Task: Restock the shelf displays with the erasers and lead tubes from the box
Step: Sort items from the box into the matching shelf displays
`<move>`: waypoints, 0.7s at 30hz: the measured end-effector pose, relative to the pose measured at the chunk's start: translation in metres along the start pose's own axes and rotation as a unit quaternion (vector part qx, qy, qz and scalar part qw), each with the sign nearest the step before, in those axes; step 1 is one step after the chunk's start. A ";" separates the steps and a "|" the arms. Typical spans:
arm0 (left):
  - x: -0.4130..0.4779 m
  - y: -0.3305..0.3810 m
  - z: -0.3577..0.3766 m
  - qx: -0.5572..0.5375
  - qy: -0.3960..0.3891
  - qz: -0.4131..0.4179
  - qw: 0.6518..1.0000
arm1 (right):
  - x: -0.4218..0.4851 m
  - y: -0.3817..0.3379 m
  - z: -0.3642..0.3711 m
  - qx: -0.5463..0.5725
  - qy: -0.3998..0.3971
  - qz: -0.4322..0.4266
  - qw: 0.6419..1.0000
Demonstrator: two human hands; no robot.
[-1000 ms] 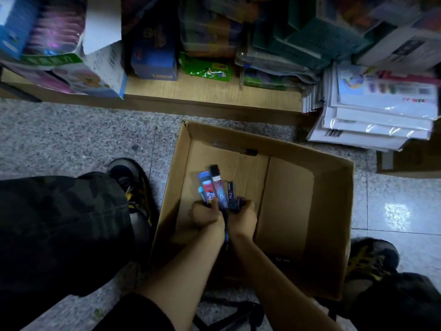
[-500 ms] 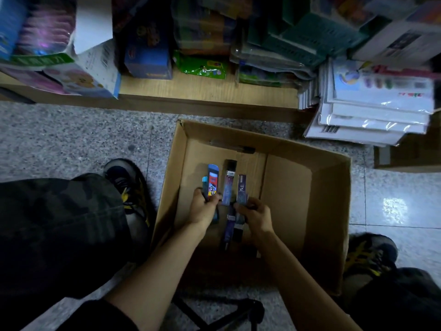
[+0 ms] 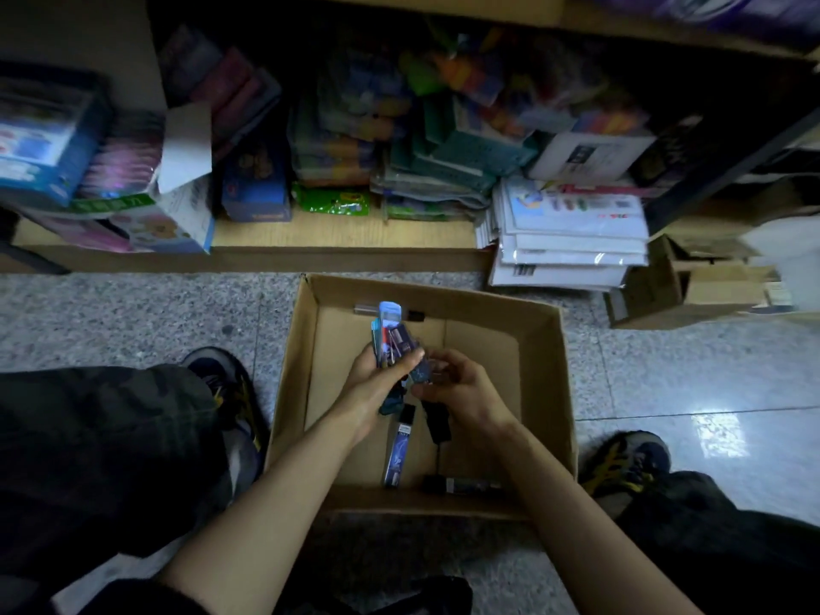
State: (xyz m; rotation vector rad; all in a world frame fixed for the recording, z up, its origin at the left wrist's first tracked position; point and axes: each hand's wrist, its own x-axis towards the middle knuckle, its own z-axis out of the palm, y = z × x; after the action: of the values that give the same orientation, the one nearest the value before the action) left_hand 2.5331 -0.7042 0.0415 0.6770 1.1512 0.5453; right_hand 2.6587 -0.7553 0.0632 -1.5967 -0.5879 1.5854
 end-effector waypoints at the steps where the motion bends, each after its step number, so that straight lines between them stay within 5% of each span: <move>1: -0.004 0.007 0.004 -0.001 -0.011 0.015 1.000 | -0.005 -0.008 -0.002 -0.006 -0.004 -0.017 1.000; 11: -0.048 0.095 0.053 -0.113 -0.045 0.136 0.983 | -0.058 -0.070 -0.017 -0.011 -0.001 -0.073 0.997; 21: -0.091 0.158 0.071 0.107 -0.098 0.234 0.961 | -0.112 -0.148 -0.054 0.097 0.119 -0.215 0.965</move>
State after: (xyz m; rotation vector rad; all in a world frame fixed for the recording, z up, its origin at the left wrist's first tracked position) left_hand 2.5635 -0.6747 0.2327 1.1798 0.8696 0.7372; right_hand 2.7295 -0.7696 0.2426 -1.3745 -0.5803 1.0770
